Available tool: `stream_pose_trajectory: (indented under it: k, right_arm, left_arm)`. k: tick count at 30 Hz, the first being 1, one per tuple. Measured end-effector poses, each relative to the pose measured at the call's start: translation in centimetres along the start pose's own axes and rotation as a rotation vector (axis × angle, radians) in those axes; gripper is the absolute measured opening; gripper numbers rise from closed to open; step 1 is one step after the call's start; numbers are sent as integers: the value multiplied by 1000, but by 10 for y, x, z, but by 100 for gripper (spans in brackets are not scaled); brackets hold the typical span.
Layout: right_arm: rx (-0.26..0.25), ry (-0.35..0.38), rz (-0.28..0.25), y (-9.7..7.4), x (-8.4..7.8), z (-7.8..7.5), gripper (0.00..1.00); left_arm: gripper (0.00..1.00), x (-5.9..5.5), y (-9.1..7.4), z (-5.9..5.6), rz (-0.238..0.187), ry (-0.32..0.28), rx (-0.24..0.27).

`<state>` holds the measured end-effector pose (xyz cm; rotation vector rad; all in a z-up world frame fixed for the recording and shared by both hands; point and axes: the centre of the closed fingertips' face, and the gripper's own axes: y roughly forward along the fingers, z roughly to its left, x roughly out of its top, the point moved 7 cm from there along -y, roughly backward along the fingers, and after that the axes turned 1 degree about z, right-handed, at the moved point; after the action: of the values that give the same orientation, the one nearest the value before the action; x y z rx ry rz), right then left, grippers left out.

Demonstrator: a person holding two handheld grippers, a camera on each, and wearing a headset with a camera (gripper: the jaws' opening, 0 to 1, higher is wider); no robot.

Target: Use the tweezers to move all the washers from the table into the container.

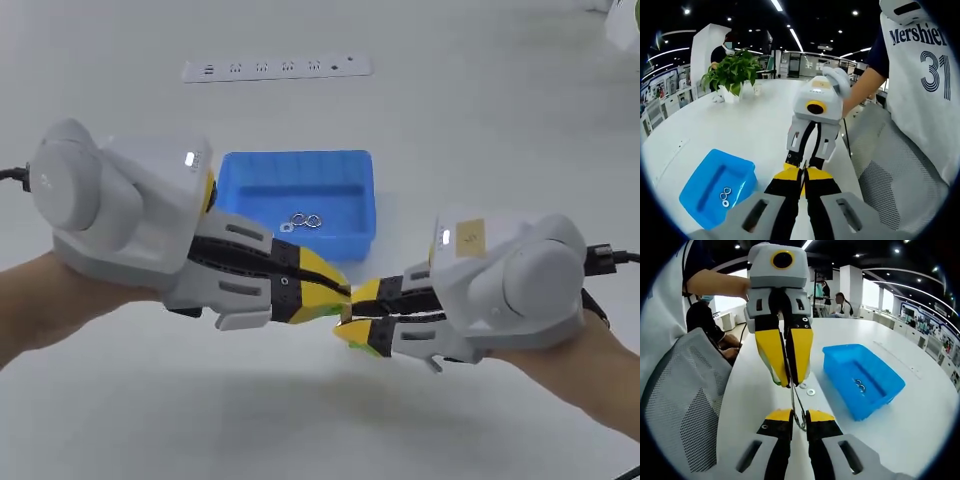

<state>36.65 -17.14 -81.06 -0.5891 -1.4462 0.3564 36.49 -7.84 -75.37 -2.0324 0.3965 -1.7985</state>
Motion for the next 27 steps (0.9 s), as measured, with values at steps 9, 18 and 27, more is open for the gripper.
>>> stream_pose_trajectory:
  k: [9,18,27]
  right_arm:
    - [8,2,0,2,-1,-1,11]
    - [9,-18,14,2,1,1,10]
    - [-1,-37,-18,-2,22,0,10]
  left_arm:
    - [6,-1,0,2,1,-3,4]
    - [6,1,-2,1,13,3,-6]
    - [6,14,-20,2,4,37,19]
